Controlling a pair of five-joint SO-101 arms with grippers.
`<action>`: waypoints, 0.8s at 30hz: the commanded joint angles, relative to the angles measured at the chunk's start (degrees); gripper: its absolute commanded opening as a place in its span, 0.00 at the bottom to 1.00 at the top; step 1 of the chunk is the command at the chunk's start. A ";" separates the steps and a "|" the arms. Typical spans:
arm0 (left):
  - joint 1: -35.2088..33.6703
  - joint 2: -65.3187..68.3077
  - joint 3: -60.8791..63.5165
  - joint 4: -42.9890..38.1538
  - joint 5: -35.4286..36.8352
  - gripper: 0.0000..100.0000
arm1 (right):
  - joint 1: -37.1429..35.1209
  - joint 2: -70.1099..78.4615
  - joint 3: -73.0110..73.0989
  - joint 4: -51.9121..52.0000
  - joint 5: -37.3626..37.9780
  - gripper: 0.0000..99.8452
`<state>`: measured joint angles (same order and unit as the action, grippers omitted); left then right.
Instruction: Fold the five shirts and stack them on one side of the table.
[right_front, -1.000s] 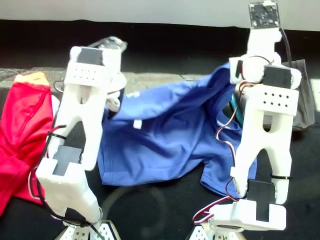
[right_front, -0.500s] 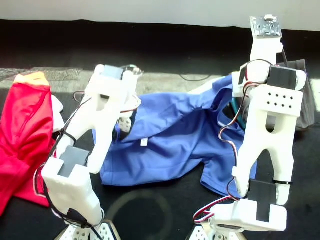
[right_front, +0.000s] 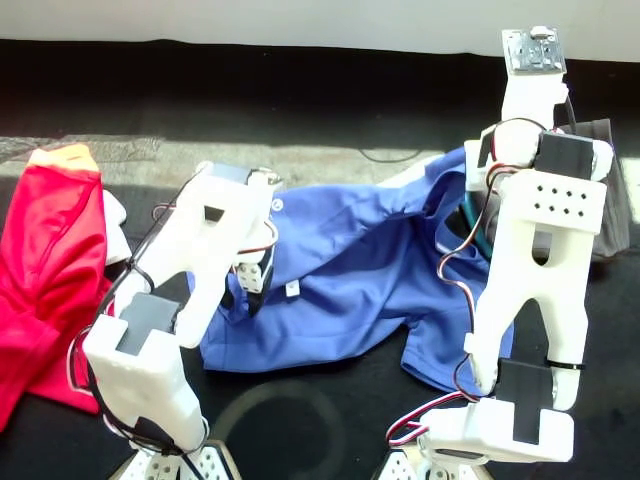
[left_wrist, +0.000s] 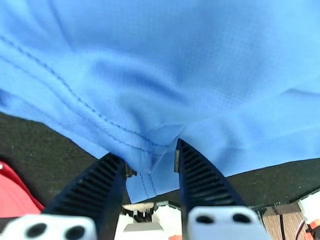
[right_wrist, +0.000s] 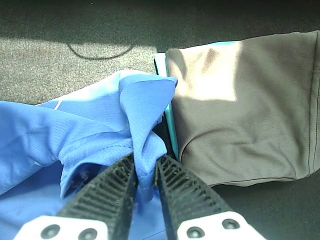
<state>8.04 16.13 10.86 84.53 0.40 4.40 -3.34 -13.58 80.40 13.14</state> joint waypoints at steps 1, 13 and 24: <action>0.84 -3.65 -0.31 -1.14 0.09 0.14 | 0.04 -0.48 -2.51 -0.84 0.70 0.01; 2.33 -3.82 -3.21 -0.88 3.52 0.01 | 0.04 -0.40 -2.33 -0.57 0.44 0.01; -4.18 -3.91 -30.46 15.56 3.52 0.01 | 0.13 -10.51 -2.42 -0.04 0.62 0.01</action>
<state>5.23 15.60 -11.30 95.69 3.47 4.31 -8.79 -13.58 80.84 13.14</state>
